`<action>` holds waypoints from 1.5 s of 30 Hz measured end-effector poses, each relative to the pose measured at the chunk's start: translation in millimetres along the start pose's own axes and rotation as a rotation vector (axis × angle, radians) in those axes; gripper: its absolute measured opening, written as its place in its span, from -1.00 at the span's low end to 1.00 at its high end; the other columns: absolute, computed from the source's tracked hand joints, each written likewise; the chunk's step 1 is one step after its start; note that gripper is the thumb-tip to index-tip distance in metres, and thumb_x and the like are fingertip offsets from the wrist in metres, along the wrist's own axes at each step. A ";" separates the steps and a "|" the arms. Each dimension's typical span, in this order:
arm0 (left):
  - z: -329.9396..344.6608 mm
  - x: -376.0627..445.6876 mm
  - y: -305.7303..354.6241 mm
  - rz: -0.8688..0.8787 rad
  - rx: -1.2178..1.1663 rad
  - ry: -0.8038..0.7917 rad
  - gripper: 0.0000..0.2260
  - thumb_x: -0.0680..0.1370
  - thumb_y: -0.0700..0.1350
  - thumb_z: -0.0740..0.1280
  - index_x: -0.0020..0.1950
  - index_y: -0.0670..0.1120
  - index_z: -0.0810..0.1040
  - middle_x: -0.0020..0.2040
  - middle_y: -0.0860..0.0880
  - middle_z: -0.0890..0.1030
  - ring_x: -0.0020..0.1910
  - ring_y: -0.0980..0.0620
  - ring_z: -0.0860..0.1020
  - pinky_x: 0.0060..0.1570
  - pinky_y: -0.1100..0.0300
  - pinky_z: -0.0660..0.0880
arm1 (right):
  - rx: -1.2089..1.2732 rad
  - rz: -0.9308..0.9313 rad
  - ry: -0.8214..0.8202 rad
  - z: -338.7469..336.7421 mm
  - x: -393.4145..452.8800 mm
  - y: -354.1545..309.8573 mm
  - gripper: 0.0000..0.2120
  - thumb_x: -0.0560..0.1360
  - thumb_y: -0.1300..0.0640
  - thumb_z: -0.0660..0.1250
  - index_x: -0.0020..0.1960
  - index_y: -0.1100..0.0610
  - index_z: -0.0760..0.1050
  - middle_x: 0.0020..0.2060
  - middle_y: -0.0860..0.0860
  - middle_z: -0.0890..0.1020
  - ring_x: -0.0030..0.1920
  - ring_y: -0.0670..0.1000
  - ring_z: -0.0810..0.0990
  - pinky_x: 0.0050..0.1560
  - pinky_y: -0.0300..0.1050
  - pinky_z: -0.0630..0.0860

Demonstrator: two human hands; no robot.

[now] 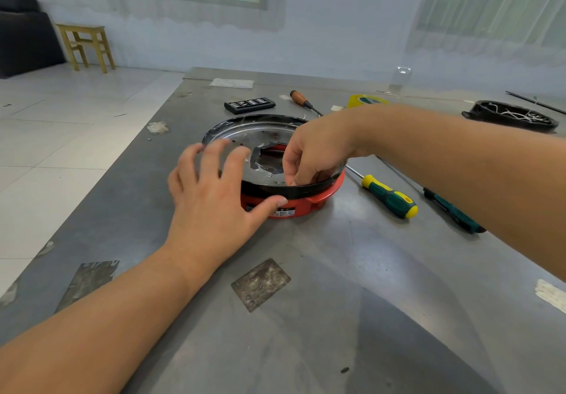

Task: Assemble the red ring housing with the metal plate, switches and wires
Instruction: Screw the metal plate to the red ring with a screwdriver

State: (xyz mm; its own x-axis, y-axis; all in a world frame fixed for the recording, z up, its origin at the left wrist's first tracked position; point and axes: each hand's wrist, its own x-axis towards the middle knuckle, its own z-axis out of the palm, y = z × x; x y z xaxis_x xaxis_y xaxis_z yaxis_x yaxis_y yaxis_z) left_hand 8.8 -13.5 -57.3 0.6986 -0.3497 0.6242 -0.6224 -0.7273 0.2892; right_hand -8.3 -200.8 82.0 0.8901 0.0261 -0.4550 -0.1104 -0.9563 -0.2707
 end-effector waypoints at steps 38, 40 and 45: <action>-17.8 7.6 -2.5 -0.841 -1.689 -0.212 -0.58 0.59 -0.36 0.31 0.44 -0.16 0.40 0.18 -0.27 0.71 0.11 -0.30 0.72 0.04 -0.25 0.68 | -0.015 -0.137 0.600 68.3 -5.6 -15.9 -0.94 0.48 0.09 0.46 -0.13 -0.04 0.71 -0.22 -0.11 0.69 -0.15 -0.11 0.58 -0.18 -0.23 0.50; -18.4 8.2 -2.3 -0.833 -1.668 -0.196 -0.59 0.60 -0.39 0.30 0.43 -0.19 0.41 0.20 -0.28 0.70 0.11 -0.28 0.73 0.02 -0.20 0.70 | -0.020 -0.141 0.659 76.7 -2.9 -13.4 -0.93 0.47 0.09 0.44 -0.13 -0.04 0.69 -0.20 -0.11 0.69 -0.10 -0.06 0.61 -0.07 -0.15 0.55; -16.1 8.2 -1.8 -0.827 -1.571 -0.154 -0.64 0.62 -0.38 0.31 0.39 -0.17 0.42 0.23 -0.23 0.69 0.11 -0.22 0.73 0.01 -0.15 0.71 | 0.021 -0.168 0.810 92.8 4.4 -8.6 -0.98 0.48 0.09 0.45 -0.10 -0.01 0.65 -0.21 -0.11 0.66 -0.11 -0.04 0.63 -0.07 -0.11 0.55</action>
State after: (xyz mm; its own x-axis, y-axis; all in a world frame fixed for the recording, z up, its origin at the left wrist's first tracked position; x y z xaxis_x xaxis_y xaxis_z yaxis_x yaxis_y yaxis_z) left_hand 10.0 -5.6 -40.9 0.9398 -0.3347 -0.0695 0.2197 0.4356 0.8729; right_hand -44.5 -165.5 3.7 0.9375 -0.0575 0.3432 0.0516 -0.9524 -0.3005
